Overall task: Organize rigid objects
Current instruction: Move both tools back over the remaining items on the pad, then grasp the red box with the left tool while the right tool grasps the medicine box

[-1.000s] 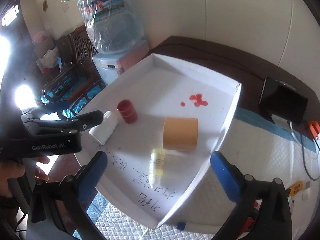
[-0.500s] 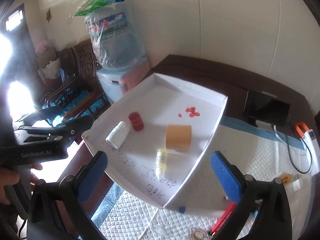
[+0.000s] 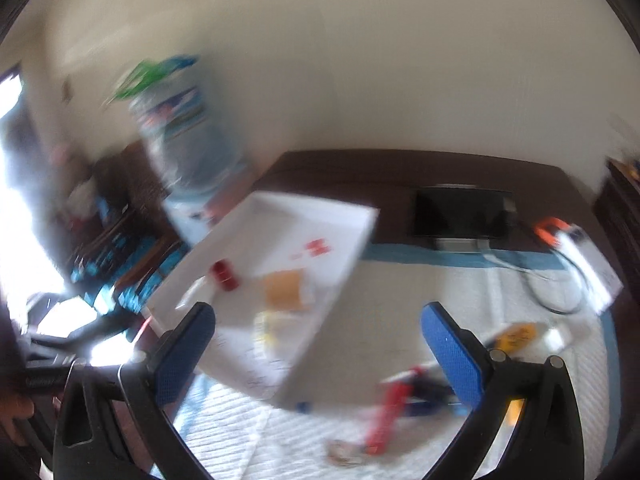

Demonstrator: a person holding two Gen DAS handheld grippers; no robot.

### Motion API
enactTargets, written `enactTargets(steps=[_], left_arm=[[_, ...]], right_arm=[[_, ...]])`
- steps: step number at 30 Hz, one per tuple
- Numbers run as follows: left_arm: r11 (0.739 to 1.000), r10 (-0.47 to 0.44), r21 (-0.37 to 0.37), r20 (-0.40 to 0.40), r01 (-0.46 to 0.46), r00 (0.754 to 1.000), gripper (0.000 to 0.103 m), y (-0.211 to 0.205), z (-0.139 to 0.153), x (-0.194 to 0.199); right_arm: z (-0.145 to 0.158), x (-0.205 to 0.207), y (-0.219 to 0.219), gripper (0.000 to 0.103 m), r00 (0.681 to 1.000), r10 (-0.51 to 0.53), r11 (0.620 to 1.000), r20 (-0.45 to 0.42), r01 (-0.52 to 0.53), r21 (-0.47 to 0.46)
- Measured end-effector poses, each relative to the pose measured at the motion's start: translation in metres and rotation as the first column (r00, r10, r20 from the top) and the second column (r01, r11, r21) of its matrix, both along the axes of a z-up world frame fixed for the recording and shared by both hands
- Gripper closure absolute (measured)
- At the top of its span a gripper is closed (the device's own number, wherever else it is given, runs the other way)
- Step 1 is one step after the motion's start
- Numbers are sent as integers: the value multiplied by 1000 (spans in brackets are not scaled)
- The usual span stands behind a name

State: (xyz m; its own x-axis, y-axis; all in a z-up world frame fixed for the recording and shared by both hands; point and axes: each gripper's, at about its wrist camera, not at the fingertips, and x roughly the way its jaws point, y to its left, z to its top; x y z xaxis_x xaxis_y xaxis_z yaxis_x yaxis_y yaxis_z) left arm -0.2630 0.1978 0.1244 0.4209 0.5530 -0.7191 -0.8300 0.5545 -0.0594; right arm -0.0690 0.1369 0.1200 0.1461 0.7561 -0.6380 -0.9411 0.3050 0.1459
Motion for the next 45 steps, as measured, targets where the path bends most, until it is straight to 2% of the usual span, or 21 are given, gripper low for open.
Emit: enactTargets(steps=[5,10,14,18,20,21,22,23,25,27,34,36,37,38,39,41,45], left_arm=[[988,-134,-85,-26,131,991,0,-23,-22,48],[955,-267,-153,-66,255,961,2,-48,-50,104],[929,-335,-201,-99,311,937,25,-57,-70,140],[905,-375,-262,-120,335,919,31,-61,-89,176],[896,-398,-271,-143,351,906,32,-66,-96,191],[895,-404,-274,-156,353,901,35,-68,-100,196],[893,-407,-277,-166,354,898,38,-68,-103,199],[892,-408,-282,-172,353,897,42,-68,-105,200],[895,-403,-287,-192,342,895,52,-67,-111,205],[906,-392,-259,-215,334,895,65,-67,-113,206],[915,-369,-254,-212,313,905,67,-59,-116,210],[910,-368,-283,-214,303,905,67,-56,-122,211],[907,-365,-299,-209,296,907,67,-55,-128,210],[911,-365,-280,-201,304,909,68,-57,-127,209],[911,-370,-273,-207,310,906,72,-58,-128,210],[910,-372,-267,-189,317,909,83,-59,-125,208],[916,-357,-249,-153,314,921,85,-57,-114,201]], right_arm=[[-2,61,-34,0,990,-139,990,28,140,-22],[-12,99,-65,0,980,-197,978,28,199,-62],[-22,117,-80,0,978,-208,975,-9,206,-83],[-30,135,-89,1,976,-214,973,-37,210,-94],[-38,140,-87,8,981,-189,976,-36,184,-114],[-42,143,-84,18,985,-169,979,-42,163,-125],[-47,145,-82,30,988,-145,982,-58,136,-134],[-51,146,-79,33,990,-122,984,-74,110,-141],[-59,145,-71,33,992,-66,988,-105,50,-148],[-66,140,-63,33,992,-3,989,-124,-15,-148],[-94,123,-27,33,985,115,965,-126,-140,-220],[-104,119,-20,33,983,140,954,-122,-167,-250],[-109,118,-18,36,982,150,948,-116,-176,-265],[-112,116,-17,43,981,159,943,-113,-184,-276],[-114,116,-17,48,978,170,941,-124,-198,-275],[-111,116,-20,48,980,159,946,-116,-185,-266],[-94,126,-30,48,983,128,965,-134,-154,-211]])
